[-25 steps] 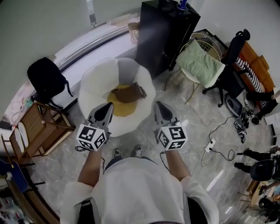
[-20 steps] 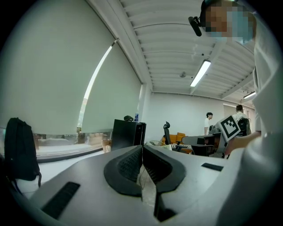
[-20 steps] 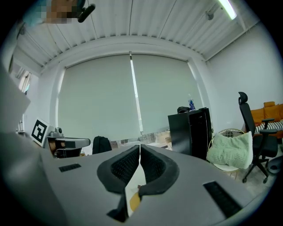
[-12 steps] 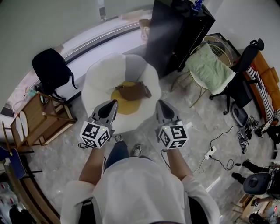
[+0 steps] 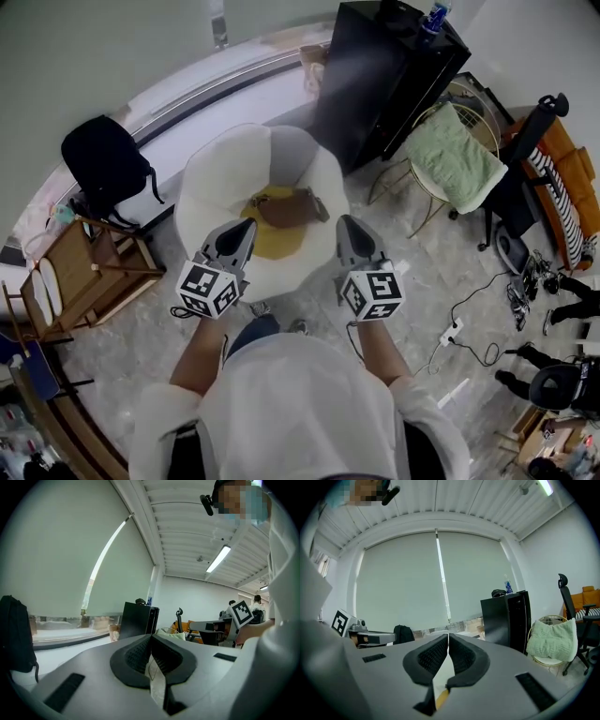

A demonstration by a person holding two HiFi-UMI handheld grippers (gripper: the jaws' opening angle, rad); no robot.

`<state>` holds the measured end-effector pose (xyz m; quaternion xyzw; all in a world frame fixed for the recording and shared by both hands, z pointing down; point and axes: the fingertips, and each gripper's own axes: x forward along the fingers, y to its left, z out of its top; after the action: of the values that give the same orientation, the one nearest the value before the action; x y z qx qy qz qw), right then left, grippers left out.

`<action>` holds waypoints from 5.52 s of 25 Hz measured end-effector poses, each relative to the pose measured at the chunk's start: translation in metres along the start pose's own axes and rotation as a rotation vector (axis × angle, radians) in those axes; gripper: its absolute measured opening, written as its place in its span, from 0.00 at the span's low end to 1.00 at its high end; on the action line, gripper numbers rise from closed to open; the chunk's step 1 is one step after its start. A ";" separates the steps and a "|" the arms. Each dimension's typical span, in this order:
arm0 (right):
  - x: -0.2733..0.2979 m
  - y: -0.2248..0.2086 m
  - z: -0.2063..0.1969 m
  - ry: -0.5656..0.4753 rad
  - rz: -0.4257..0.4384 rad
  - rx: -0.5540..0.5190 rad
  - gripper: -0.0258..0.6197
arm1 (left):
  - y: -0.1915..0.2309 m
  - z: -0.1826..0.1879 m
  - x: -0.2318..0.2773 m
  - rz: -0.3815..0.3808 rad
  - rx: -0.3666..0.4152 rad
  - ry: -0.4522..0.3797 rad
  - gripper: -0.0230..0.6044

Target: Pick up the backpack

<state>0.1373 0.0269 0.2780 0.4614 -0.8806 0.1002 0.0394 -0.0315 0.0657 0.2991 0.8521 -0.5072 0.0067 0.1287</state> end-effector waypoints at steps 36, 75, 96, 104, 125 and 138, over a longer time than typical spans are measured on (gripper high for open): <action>0.173 -0.050 0.007 0.054 0.141 -0.046 0.09 | 0.107 0.017 0.111 0.127 -0.041 -0.043 0.09; 0.273 -0.109 -0.159 0.211 0.175 -0.021 0.09 | 0.184 -0.152 0.175 0.267 -0.141 0.093 0.09; 0.297 -0.130 -0.263 0.297 0.173 -0.014 0.09 | 0.209 -0.250 0.200 0.270 -0.221 0.132 0.09; 0.308 -0.139 -0.294 0.324 0.169 0.000 0.09 | 0.220 -0.281 0.209 0.290 -0.253 0.140 0.09; 0.332 -0.139 -0.375 0.382 0.228 -0.005 0.09 | 0.254 -0.365 0.216 0.339 -0.346 0.146 0.09; 0.335 -0.143 -0.423 0.460 0.207 -0.056 0.09 | 0.267 -0.417 0.217 0.353 -0.418 0.197 0.09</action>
<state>0.0538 -0.2320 0.7655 0.3326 -0.8934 0.1819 0.2411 -0.1075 -0.1478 0.7895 0.7008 -0.6231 0.0069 0.3471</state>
